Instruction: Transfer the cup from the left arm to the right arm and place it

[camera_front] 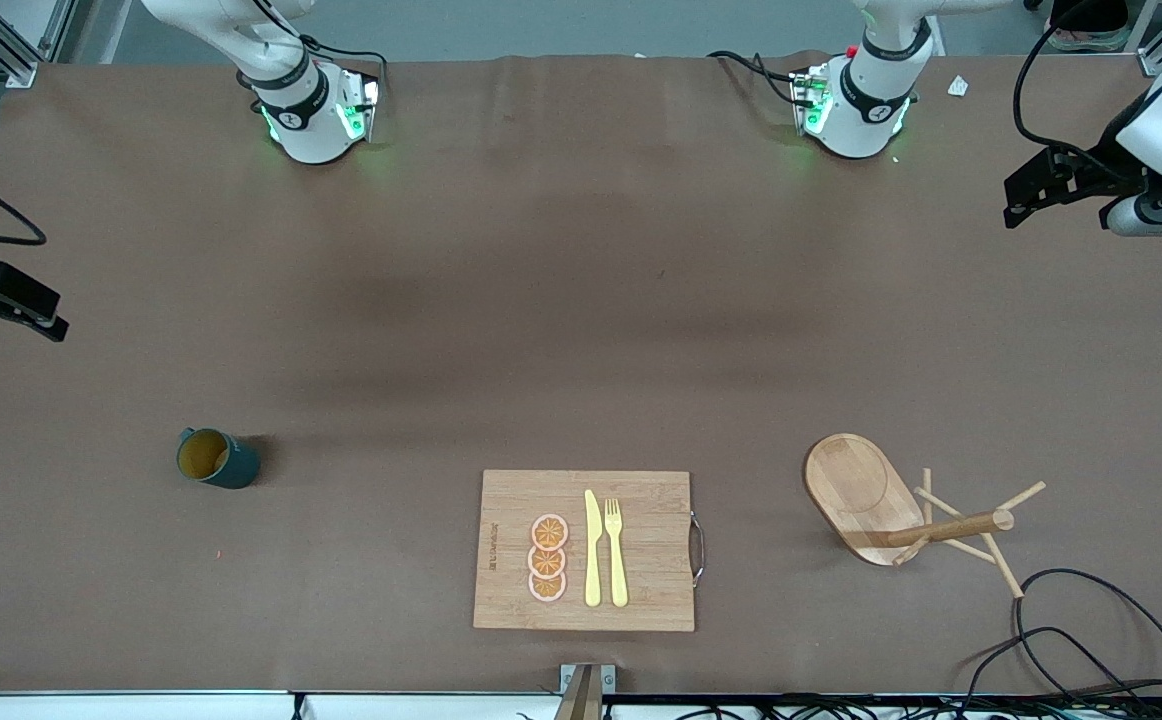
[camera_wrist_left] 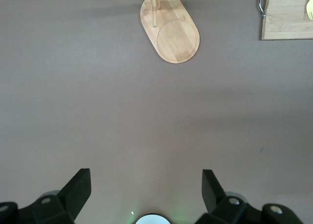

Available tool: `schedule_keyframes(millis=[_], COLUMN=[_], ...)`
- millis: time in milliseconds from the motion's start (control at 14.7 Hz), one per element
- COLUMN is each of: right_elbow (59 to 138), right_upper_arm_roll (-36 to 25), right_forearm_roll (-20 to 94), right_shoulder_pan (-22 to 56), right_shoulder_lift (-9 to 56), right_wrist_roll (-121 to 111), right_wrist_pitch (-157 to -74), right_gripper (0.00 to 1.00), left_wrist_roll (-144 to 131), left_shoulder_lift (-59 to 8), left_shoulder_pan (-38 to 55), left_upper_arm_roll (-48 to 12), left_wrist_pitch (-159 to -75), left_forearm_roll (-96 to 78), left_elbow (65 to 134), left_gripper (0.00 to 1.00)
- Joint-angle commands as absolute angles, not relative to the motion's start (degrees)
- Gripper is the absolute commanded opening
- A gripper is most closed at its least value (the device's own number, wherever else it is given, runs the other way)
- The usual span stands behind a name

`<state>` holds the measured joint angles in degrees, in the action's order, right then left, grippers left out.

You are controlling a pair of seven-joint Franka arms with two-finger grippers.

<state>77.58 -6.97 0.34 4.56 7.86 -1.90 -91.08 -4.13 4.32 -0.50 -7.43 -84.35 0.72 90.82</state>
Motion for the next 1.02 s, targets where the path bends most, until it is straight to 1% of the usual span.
schedule_keyframes(millis=[0,271,475,950], right_elbow=[84.6,85.5,88.0,87.7], right_upper_arm_roll=[-6.5,-6.1,-2.3,-2.2], right_forearm_roll=[-0.8,-0.8,-0.8,-1.0], right_shoulder_pan=[4.3,3.0,-0.9,-0.6], right_shoulder_lift=[1.7,0.5,-1.2,-0.8], right_wrist_roll=[-1.6,-1.3,-1.1,-1.1], right_wrist_pitch=[-92.1,-91.6,-92.6,-93.7], right_gripper=[1.00,1.00,1.00,1.00], left_wrist_roll=[-4.1,-3.5,-4.2,-3.5], left_shoulder_lift=[4.5,4.0,2.8,2.4], left_shoulder_pan=[-0.6,-0.8,-0.1,-0.4], left_upper_arm_roll=[-7.6,-7.5,-7.7,-9.4], left_wrist_pitch=[-84.9,-85.0,-84.7,-84.3], left_forearm_roll=[1.2,1.3,1.8,3.1], left_elbow=[90.9,90.6,88.9,88.6], left_gripper=[1.00,1.00,1.00,1.00])
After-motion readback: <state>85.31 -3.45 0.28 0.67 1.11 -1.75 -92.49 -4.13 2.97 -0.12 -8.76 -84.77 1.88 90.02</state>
